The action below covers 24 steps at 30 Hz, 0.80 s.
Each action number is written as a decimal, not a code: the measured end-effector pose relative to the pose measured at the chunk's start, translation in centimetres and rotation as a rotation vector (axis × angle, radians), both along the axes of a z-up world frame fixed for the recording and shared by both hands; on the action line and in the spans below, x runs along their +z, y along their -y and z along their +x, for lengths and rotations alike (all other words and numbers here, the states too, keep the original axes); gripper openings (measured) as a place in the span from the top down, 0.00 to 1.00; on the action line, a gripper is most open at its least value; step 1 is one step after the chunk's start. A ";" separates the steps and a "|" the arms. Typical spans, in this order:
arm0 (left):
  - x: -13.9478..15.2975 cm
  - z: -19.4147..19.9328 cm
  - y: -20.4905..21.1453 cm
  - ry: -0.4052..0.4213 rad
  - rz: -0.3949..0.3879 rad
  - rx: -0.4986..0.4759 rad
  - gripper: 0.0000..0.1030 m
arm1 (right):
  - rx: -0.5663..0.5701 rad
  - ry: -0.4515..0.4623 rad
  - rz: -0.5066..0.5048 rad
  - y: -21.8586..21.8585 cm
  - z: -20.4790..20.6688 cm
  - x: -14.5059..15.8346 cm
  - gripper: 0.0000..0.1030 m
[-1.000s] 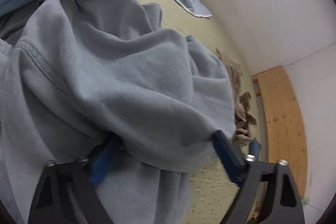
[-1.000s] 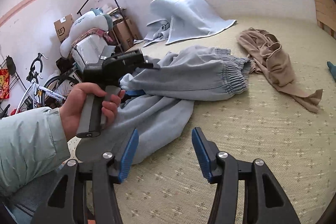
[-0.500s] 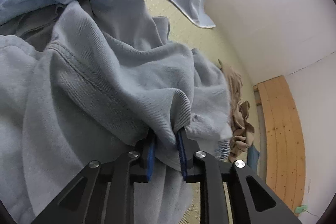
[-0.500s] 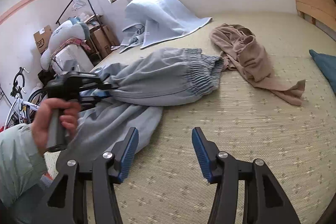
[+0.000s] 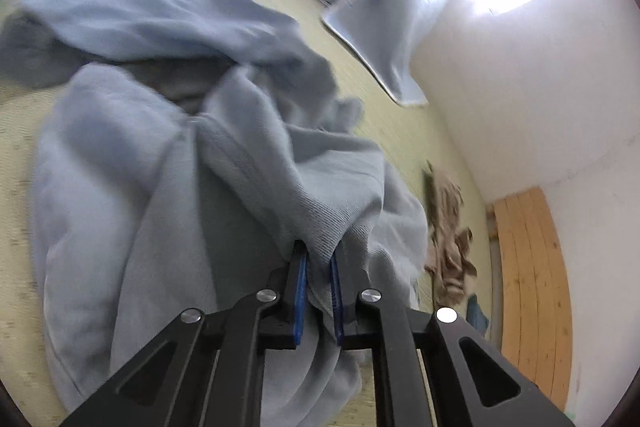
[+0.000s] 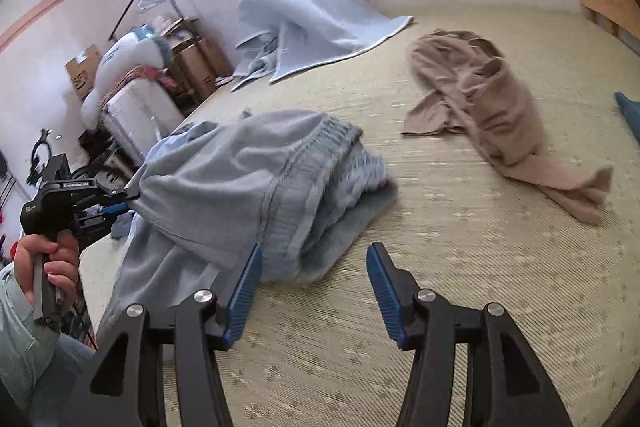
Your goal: Fold clothes
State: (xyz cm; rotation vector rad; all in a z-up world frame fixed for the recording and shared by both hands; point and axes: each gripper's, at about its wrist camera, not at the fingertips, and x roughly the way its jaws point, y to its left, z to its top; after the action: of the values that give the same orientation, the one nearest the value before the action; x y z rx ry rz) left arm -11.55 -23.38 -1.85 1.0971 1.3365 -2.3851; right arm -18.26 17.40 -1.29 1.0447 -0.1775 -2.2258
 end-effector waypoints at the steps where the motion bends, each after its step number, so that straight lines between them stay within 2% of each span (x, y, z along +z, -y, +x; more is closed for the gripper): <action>1: -0.1 0.3 0.5 0.011 -0.012 0.014 0.90 | 0.022 -0.002 0.003 0.5 0.0 0.0 0.44; 4: 0.2 0.2 0.2 0.061 -0.120 0.007 0.88 | 0.075 -0.016 0.021 1.9 0.1 0.0 0.44; 8: 1.5 0.3 -2.7 0.112 -0.364 -0.032 0.84 | 0.097 -0.016 0.016 2.4 0.2 0.1 0.44; 10: 1.9 0.9 -4.0 0.112 -0.420 -0.059 0.66 | 0.091 -0.018 0.002 2.1 0.2 0.4 0.44; 11: 2.0 1.3 -4.7 0.097 -0.424 -0.073 0.60 | 0.088 -0.020 -0.006 1.8 0.2 0.6 0.44; 13: 2.2 2.0 -6.3 0.072 -0.437 -0.102 0.40 | 0.071 -0.026 -0.019 1.2 0.0 1.2 0.44; 14: 2.2 2.3 -7.3 0.066 -0.453 -0.117 0.38 | 0.062 -0.027 -0.027 0.9 -0.1 1.5 0.44; 19: 2.8 2.9 -14.2 0.037 -0.660 -0.232 0.31 | 0.016 -0.036 -0.066 -0.7 -0.4 3.1 0.43; 24: 2.6 1.6 -20.2 0.019 -0.772 -0.373 0.31 | -0.004 -0.102 -0.047 -1.4 -0.3 5.0 0.29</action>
State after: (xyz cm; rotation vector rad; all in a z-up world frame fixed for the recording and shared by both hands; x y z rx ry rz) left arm -9.92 -3.16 0.75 1.1611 0.1223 -2.7307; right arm -18.52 18.81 3.69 0.9039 -0.1860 -2.2617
